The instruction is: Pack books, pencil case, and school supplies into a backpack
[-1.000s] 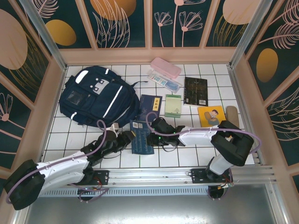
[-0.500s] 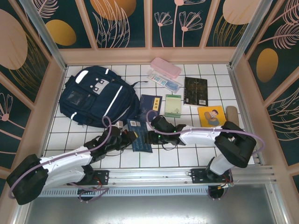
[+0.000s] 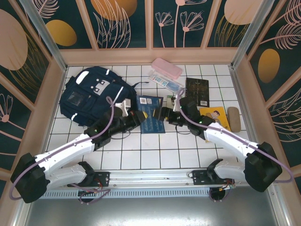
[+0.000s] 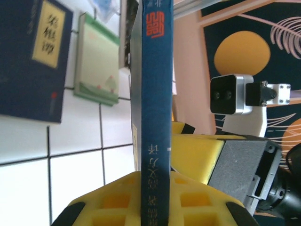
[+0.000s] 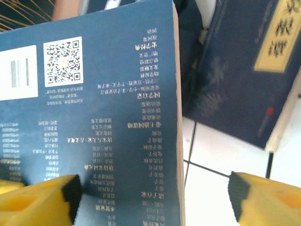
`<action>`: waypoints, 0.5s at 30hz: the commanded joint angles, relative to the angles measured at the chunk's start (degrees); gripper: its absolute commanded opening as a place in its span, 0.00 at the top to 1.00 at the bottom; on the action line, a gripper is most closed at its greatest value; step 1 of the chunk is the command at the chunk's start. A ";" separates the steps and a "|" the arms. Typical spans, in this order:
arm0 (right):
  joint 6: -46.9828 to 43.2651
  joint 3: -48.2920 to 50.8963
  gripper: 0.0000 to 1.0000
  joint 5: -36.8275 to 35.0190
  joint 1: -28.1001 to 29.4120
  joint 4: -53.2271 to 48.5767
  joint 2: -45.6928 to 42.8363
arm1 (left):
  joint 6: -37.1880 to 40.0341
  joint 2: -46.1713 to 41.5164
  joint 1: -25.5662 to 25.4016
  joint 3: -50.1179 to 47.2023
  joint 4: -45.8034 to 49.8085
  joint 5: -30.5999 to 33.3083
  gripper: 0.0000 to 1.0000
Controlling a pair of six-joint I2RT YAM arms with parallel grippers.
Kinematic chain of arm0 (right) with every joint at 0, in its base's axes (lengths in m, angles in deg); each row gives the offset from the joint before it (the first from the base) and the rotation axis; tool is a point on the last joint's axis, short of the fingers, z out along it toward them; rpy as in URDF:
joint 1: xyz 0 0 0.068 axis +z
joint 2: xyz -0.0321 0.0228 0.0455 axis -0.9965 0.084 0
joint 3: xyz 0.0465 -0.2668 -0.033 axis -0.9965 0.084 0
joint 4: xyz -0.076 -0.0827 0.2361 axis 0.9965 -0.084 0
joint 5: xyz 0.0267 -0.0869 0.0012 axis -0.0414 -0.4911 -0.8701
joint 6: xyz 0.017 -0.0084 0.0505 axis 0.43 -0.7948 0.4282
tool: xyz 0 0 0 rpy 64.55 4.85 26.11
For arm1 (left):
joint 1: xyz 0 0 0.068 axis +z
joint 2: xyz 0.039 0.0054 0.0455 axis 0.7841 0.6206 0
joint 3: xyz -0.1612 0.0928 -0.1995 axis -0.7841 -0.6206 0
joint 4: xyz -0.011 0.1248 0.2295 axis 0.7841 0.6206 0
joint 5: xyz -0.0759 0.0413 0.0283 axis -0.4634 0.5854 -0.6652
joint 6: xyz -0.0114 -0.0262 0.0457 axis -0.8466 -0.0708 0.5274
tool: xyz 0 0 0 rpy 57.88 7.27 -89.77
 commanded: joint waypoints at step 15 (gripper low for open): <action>14.28 2.78 0.31 27.46 -14.45 24.81 4.31 | 5.11 11.55 7.98 12.75 -10.13 -17.66 1.00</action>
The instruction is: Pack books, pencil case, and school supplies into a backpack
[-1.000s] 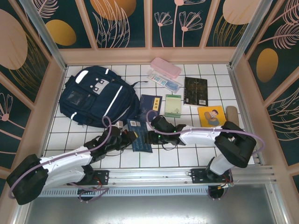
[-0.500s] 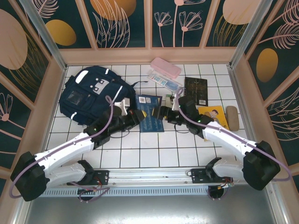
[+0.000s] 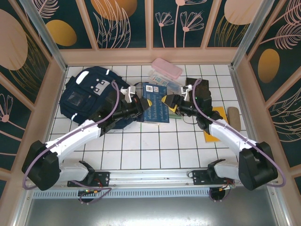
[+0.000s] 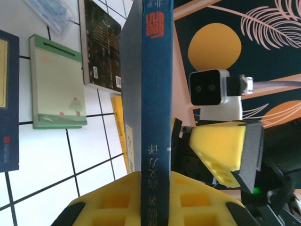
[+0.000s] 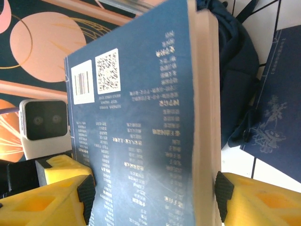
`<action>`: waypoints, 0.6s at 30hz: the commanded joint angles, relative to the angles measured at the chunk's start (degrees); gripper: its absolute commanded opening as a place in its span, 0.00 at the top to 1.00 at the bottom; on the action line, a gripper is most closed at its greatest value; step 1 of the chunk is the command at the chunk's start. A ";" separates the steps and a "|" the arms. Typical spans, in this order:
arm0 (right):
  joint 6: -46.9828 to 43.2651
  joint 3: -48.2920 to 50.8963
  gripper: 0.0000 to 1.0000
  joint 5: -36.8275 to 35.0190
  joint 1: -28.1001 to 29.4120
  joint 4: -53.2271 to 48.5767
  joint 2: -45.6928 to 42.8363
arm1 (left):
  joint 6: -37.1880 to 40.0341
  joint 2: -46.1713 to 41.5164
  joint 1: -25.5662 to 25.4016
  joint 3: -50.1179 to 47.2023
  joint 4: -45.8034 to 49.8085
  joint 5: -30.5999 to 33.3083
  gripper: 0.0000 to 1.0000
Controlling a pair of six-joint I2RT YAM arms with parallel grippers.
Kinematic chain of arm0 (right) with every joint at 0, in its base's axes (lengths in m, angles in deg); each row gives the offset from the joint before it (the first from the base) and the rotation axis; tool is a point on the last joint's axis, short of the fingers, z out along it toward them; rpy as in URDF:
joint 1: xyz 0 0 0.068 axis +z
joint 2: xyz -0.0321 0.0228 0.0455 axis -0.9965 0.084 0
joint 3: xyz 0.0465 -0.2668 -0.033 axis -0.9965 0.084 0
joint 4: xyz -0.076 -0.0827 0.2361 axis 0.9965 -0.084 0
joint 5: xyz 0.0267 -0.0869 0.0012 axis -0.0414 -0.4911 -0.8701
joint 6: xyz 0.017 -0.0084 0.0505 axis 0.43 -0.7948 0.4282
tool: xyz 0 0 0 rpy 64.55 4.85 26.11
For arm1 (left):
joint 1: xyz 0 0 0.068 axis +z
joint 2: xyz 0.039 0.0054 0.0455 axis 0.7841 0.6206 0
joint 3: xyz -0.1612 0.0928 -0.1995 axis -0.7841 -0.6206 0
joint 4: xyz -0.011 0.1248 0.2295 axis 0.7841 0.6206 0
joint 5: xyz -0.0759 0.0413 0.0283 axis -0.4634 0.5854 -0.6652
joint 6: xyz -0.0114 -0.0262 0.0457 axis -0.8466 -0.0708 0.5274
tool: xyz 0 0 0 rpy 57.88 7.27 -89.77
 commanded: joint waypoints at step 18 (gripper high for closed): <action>10.69 0.14 0.68 15.22 -5.13 20.28 7.20 | -1.57 7.47 4.29 5.04 -13.17 -10.35 1.00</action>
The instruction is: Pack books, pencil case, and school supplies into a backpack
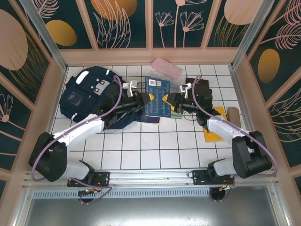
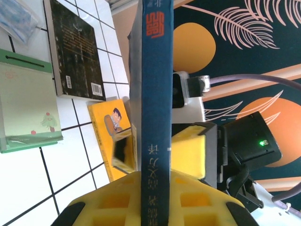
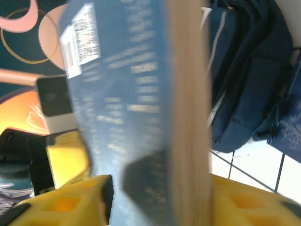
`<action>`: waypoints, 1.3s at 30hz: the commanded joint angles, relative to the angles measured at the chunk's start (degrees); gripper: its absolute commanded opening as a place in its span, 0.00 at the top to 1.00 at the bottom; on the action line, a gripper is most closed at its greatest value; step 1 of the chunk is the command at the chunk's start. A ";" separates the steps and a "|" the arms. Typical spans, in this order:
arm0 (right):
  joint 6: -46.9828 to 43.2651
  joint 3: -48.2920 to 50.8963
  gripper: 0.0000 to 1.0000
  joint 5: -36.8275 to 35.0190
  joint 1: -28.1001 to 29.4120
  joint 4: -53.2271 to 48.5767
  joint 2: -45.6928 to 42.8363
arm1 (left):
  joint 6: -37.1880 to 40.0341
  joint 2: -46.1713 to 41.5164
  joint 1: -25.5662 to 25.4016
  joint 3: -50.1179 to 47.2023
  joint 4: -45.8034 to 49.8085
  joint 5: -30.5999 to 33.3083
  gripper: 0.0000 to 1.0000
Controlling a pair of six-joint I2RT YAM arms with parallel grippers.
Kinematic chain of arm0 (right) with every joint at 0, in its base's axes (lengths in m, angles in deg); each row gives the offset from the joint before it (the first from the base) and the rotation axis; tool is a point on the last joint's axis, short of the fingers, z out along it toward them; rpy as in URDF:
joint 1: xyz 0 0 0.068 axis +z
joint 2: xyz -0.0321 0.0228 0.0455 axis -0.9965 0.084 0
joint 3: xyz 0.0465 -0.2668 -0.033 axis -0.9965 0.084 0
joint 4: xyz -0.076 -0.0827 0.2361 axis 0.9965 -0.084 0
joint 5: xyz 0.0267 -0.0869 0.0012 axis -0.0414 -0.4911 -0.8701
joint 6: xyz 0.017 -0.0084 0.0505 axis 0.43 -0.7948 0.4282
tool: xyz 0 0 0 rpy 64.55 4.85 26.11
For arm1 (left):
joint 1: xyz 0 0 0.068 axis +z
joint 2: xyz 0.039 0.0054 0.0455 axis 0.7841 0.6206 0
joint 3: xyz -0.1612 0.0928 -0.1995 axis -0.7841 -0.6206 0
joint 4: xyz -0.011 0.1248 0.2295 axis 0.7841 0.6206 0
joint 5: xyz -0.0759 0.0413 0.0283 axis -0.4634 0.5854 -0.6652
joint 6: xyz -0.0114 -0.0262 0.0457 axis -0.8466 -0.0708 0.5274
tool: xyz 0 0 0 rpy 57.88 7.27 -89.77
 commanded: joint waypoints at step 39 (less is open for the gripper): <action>-8.27 -8.58 1.00 -6.24 1.54 -8.32 7.25 | 47.21 30.82 6.80 28.31 57.37 54.58 0.45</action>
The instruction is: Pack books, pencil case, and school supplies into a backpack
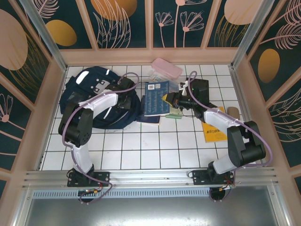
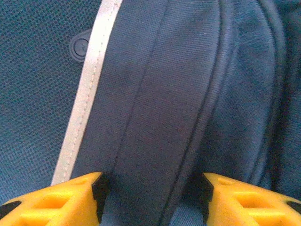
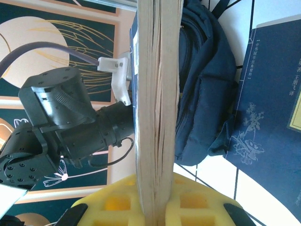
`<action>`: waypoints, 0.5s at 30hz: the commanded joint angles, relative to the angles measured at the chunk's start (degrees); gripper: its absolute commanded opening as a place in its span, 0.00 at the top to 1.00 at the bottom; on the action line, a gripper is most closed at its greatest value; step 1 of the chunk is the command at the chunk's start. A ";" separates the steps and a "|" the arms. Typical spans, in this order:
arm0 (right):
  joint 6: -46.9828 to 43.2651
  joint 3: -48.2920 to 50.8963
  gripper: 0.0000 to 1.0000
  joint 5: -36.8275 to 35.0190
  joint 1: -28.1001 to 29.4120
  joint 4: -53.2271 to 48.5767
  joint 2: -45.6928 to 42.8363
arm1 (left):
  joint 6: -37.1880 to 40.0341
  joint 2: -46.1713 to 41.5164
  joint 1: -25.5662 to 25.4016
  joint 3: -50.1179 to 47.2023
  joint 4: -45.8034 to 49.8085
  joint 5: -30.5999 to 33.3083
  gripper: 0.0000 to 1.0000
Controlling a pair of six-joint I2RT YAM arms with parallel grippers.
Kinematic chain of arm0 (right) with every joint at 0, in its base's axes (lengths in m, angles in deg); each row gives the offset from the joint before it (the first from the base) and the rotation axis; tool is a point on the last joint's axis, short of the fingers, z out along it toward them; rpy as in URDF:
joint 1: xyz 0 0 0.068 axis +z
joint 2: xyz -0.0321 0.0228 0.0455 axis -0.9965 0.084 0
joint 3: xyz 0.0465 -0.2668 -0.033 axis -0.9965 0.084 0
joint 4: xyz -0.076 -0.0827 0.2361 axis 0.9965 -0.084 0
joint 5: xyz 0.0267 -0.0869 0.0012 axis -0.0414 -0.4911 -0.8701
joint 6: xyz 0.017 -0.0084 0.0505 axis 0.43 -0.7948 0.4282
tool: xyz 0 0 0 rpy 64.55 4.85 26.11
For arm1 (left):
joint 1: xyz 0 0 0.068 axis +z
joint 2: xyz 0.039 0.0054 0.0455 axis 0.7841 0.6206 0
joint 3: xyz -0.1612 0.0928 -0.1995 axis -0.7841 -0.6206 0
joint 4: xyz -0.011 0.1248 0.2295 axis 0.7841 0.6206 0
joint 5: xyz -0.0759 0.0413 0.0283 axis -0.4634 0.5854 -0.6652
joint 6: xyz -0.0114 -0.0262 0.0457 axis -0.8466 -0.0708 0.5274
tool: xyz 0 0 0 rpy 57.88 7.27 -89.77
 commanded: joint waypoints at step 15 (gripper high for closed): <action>3.08 -0.28 1.00 -4.56 4.57 6.36 -0.73 | -0.32 -4.58 -0.04 7.93 6.03 1.92 1.00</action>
